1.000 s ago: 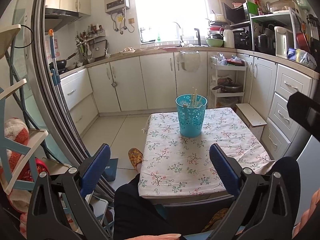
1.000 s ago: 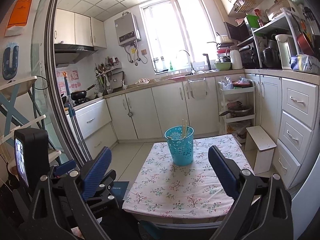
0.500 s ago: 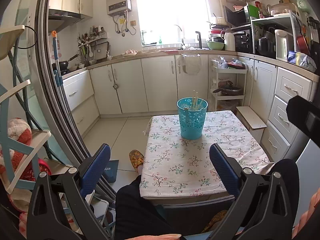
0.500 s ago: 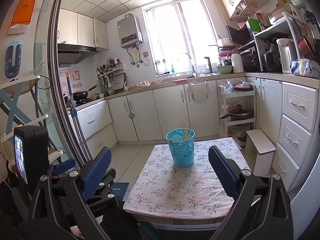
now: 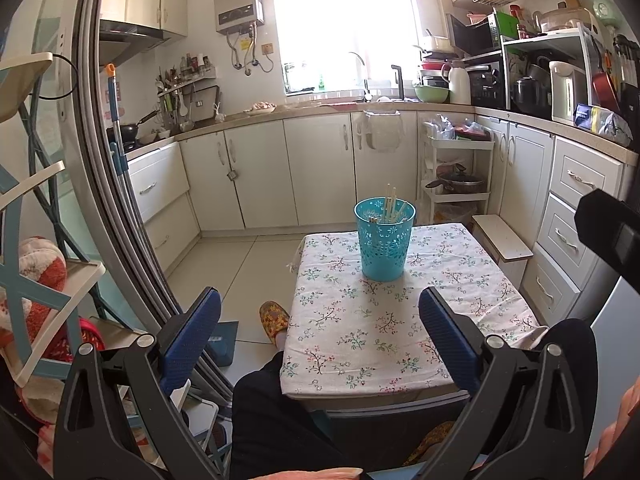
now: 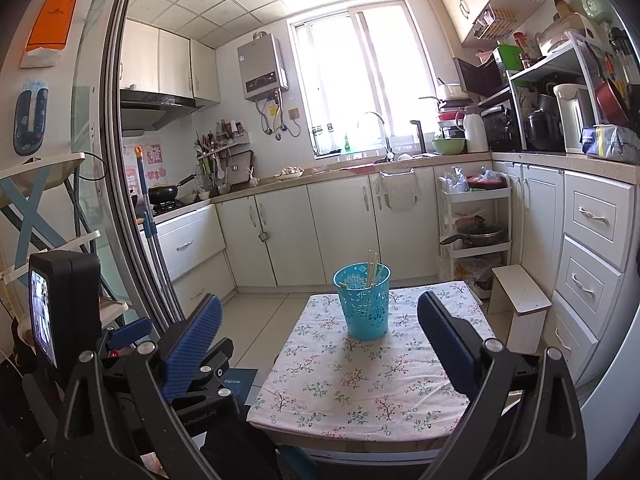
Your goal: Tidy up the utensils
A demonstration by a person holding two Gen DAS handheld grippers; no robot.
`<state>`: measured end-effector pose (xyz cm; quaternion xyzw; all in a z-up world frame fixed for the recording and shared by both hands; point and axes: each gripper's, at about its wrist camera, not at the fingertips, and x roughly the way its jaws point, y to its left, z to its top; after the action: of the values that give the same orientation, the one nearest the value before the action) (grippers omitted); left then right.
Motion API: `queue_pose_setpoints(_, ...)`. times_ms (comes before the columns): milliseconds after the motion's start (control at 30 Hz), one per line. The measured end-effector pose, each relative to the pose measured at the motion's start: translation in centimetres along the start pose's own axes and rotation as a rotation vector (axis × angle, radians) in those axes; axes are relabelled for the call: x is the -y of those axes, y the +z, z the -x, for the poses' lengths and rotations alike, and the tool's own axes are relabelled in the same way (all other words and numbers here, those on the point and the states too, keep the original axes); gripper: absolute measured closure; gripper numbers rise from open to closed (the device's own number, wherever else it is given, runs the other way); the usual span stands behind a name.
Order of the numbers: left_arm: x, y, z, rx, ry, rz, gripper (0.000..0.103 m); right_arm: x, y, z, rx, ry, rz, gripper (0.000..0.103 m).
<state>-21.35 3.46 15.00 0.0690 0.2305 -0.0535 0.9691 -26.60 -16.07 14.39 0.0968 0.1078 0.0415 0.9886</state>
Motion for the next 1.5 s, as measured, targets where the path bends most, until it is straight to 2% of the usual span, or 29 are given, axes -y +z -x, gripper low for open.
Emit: queue_pose_setpoints(1500, 0.02, 0.05, 0.11, 0.003, 0.002, 0.0, 0.008, -0.5, 0.1, -0.02, 0.002, 0.003, 0.004, 0.008)
